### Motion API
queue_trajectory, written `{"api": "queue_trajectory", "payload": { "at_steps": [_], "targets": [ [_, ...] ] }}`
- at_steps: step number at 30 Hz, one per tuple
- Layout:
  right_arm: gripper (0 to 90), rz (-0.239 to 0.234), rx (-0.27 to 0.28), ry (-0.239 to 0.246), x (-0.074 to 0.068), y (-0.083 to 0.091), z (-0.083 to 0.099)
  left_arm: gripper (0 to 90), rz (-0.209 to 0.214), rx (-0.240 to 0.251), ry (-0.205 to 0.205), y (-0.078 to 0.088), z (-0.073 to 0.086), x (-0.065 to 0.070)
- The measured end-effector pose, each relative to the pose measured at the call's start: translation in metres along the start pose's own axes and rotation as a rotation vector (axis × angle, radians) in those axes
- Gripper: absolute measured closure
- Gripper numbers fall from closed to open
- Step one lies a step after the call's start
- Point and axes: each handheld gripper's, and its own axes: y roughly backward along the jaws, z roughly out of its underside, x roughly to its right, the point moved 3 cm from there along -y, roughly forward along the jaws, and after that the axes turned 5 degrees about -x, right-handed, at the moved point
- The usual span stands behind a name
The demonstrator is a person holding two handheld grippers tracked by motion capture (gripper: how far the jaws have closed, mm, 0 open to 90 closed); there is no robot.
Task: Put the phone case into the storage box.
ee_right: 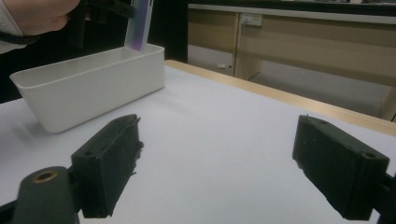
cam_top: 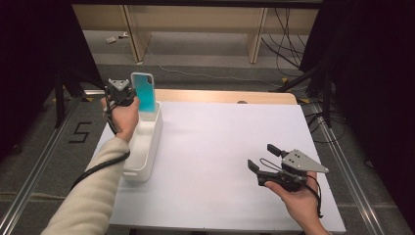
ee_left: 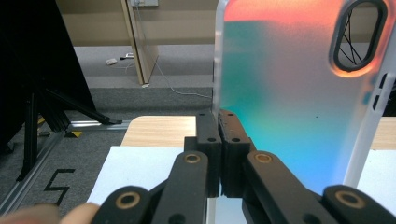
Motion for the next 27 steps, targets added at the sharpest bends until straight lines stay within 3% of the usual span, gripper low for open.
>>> {"api": "queue_trajectory", "payload": {
  "at_steps": [27],
  "targets": [
    [16.0,0.005,-0.005,0.004,0.0006,0.0003,0.0002,88.4,-0.015,-0.015,0.005,-0.0080,0.0006,-0.0005]
  ]
}}
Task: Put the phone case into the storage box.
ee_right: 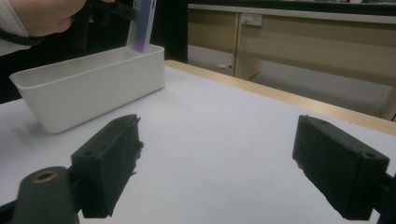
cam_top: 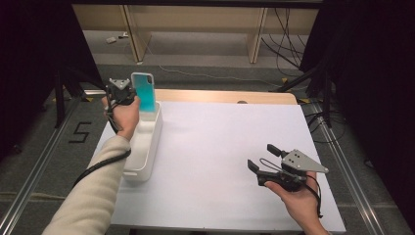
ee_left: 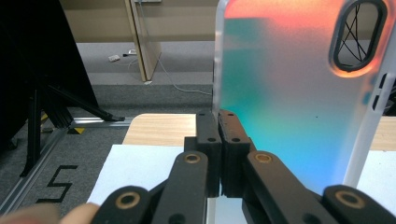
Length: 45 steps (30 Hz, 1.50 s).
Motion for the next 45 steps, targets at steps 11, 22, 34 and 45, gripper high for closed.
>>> {"api": "queue_trajectory", "payload": {
  "at_steps": [11,22,34,45],
  "targets": [
    [15.9,0.008,-0.001,0.004,0.001,0.000,0.000,88.4,-0.002,-0.011,-0.005,-0.003,0.002,0.002],
    [15.9,0.009,-0.005,0.002,0.000,0.000,0.001,88.4,-0.012,-0.028,-0.005,-0.008,0.004,0.001],
    [16.0,0.000,-0.016,0.004,-0.001,-0.001,0.002,88.3,-0.017,-0.031,-0.008,-0.010,0.003,0.002],
    [15.9,-0.001,-0.016,0.002,-0.001,-0.001,0.002,88.3,-0.015,-0.046,-0.009,-0.014,0.006,0.005]
  ]
}}
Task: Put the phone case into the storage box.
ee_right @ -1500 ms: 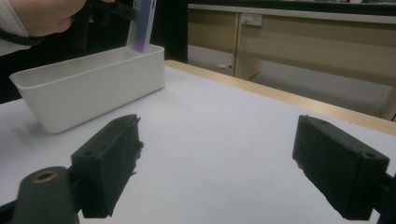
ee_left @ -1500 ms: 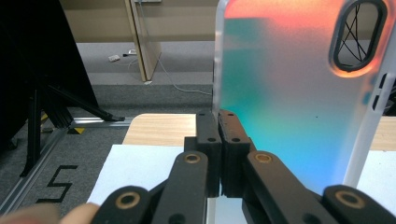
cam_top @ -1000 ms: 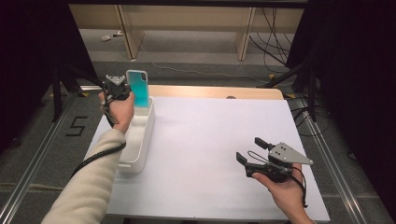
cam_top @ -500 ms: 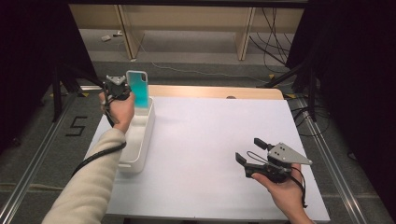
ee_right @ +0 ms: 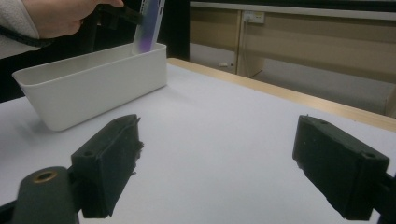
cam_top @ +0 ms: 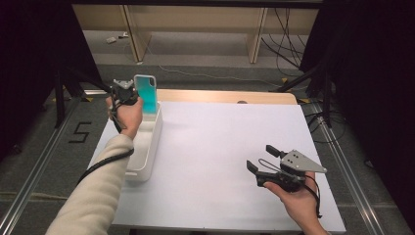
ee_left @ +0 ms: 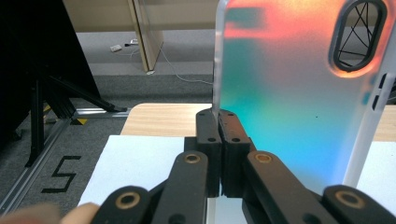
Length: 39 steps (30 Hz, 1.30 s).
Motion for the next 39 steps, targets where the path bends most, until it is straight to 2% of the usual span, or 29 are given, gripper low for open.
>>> {"api": "queue_trajectory", "payload": {
  "at_steps": [39],
  "targets": [
    [15.9,-0.008,-0.010,-0.006,-0.0003,-0.0004,0.0009,88.3,-0.007,-0.037,-0.001,-0.0095,0.0063,0.0014]
  ]
}}
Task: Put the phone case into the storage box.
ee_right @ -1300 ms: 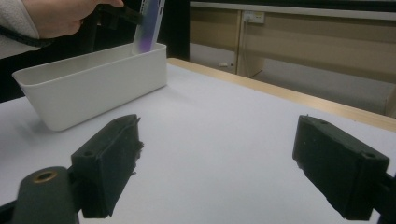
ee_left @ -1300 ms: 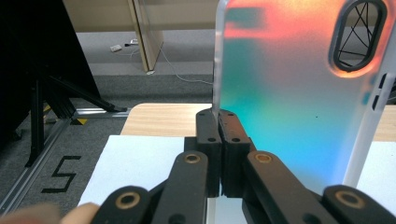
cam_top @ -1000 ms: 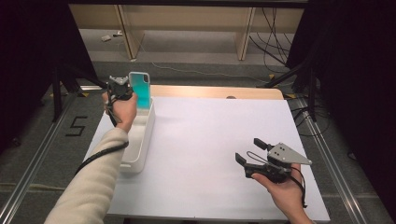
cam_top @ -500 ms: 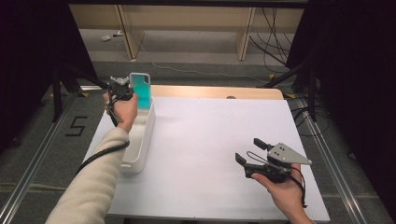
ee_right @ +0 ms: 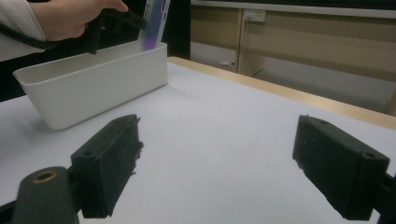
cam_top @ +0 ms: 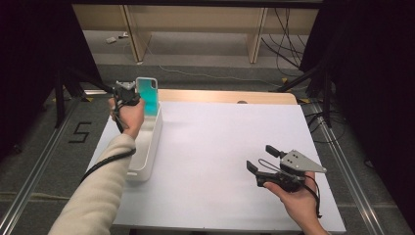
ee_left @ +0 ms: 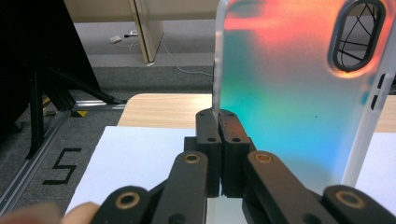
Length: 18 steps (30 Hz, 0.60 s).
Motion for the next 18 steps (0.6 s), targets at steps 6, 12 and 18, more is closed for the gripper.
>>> {"api": "queue_trajectory", "payload": {
  "at_steps": [6,12,18],
  "targets": [
    [15.9,-0.001,0.003,0.004,0.0001,-0.0001,-0.0002,88.3,0.000,-0.005,0.001,-0.0009,0.0007,-0.0005],
    [15.9,0.002,0.009,0.005,-0.0001,-0.0006,-0.0001,88.2,-0.001,-0.010,-0.001,-0.0016,0.0013,-0.0008],
    [15.9,-0.006,0.011,0.001,-0.0003,-0.0012,0.0002,88.2,-0.003,-0.016,-0.001,-0.0029,0.0029,-0.0014]
  ]
}}
